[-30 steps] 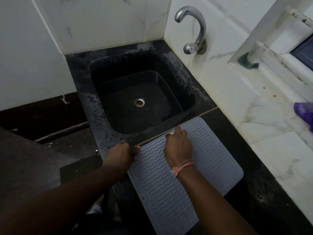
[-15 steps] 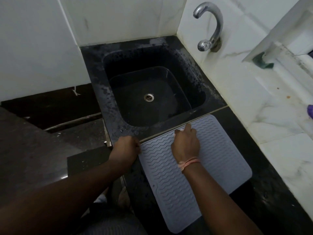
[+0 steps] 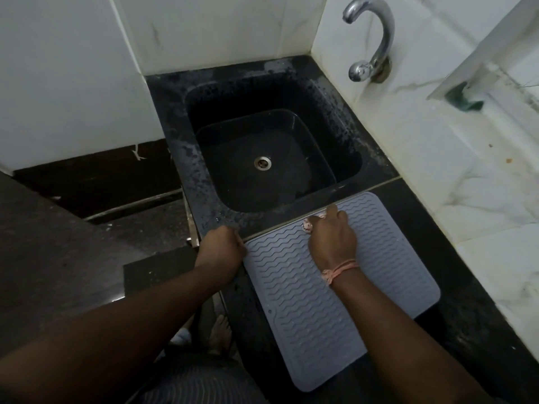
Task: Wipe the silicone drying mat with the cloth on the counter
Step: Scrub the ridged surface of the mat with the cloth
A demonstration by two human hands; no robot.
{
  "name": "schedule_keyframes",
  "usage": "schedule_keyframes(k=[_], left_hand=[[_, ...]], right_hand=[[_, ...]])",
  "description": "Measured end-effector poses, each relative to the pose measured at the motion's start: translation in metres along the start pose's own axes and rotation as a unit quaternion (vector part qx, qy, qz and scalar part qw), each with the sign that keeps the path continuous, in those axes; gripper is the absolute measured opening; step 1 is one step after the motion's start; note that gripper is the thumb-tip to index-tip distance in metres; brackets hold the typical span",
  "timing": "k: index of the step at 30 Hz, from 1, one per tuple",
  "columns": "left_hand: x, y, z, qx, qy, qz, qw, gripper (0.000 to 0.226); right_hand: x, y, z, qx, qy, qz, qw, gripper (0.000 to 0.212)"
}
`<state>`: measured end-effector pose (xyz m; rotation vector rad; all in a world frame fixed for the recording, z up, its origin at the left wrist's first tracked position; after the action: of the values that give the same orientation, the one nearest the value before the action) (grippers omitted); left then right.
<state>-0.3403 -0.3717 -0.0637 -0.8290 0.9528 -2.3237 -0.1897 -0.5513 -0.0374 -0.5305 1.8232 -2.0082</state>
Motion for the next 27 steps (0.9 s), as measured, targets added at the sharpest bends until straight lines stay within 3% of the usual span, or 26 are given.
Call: schedule_keyframes(k=[4, 10, 16, 21, 24, 27], left_hand=[[-0.002, 0.001, 0.000, 0.027, -0.025, -0.002, 0.999, 0.009], [-0.003, 0.002, -0.006, 0.050, -0.033, -0.001, 0.998, 0.012], [-0.005, 0.000, -0.005, 0.041, -0.033, -0.025, 0.998, 0.008], [-0.007, -0.001, -0.002, 0.048, -0.049, -0.023, 0.997, 0.008], [-0.007, 0.001, 0.000, 0.056, -0.059, -0.018, 0.997, 0.009], [-0.008, 0.002, -0.002, 0.062, -0.068, -0.006, 0.996, 0.010]], right_hand=[[0.015, -0.005, -0.021, -0.028, 0.019, 0.000, 0.999, 0.026], [0.072, -0.003, -0.101, -0.078, -0.089, 0.003, 0.993, 0.028], [0.035, -0.004, -0.066, -0.042, -0.099, -0.009, 0.994, 0.025], [0.007, -0.007, -0.019, -0.001, -0.001, -0.006, 1.000, 0.024], [0.016, -0.011, -0.032, -0.027, 0.009, 0.000, 1.000, 0.021], [0.047, -0.009, -0.075, -0.061, -0.054, 0.006, 0.997, 0.021]])
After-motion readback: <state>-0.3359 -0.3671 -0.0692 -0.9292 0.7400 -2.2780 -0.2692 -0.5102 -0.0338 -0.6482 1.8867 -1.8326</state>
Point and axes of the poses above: each hand's wrist, its own x-axis away from the middle knuckle, its own y-axis out of the palm, z = x × y, the point moved 2 cm from there along -x, towards the middle knuckle, and after that the axes turned 5 degrees about z, right-handed, at the moved point
